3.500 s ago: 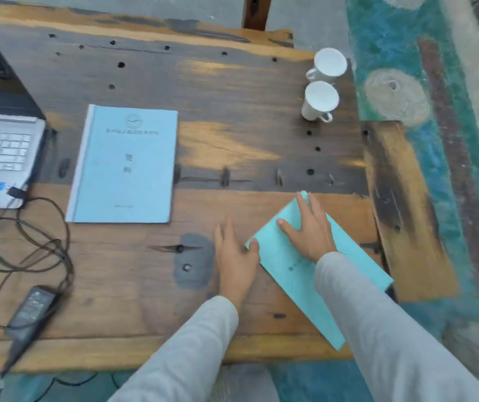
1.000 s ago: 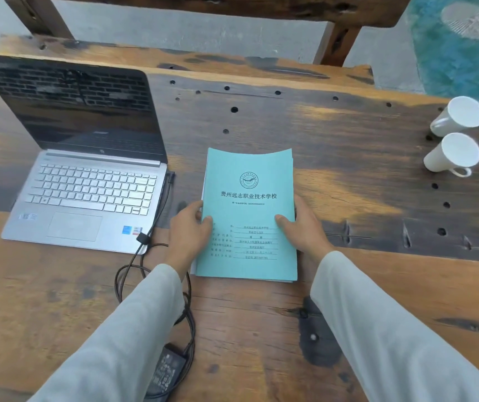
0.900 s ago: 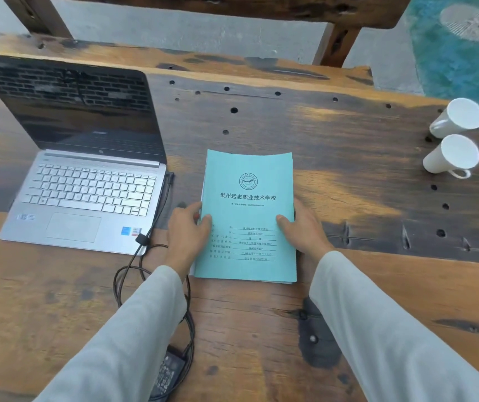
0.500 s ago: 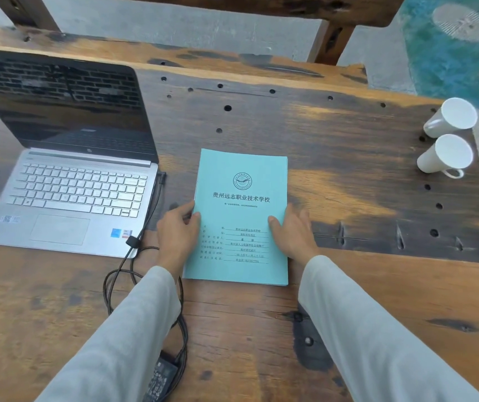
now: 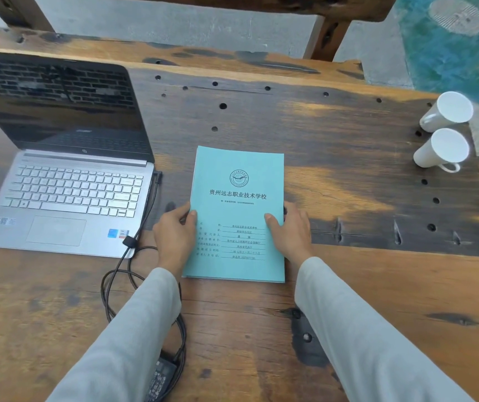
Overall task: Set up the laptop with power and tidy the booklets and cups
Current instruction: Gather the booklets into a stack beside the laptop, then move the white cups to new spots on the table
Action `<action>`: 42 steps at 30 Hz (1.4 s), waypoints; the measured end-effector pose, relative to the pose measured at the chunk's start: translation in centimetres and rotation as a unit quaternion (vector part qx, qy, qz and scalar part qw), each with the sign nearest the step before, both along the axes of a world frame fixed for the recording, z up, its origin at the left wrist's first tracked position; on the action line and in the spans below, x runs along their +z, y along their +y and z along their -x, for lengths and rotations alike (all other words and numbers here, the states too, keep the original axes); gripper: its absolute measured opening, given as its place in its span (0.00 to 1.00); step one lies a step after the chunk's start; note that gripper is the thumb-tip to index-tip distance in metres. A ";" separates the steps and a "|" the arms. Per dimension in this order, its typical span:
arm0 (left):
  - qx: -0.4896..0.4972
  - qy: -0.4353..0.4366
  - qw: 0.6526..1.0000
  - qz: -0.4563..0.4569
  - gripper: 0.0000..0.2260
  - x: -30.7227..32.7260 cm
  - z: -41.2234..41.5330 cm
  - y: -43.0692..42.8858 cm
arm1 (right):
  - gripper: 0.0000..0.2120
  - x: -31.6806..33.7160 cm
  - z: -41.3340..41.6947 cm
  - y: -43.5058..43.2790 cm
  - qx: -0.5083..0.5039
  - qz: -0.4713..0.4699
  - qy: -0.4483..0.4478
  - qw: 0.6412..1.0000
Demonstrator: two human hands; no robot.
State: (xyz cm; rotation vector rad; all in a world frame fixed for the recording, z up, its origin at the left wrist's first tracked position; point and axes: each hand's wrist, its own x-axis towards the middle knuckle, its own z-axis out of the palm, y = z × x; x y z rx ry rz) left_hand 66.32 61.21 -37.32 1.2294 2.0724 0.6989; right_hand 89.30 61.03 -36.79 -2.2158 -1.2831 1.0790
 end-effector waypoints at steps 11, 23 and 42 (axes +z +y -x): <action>-0.005 0.004 1.000 0.014 0.13 0.5 0.2 0.2 | 0.20 -0.5 -0.5 -0.5 0.008 -0.012 0.009 1.000; -0.061 -0.001 0.991 -0.116 0.13 3.2 -4.0 1.0 | 0.30 1.8 -8.7 -1.8 0.048 -0.037 -0.061 0.996; -0.112 -0.241 0.962 -0.057 0.12 3.0 -41.0 5.7 | 0.40 4.7 -40.6 4.9 0.022 -0.160 -0.113 0.980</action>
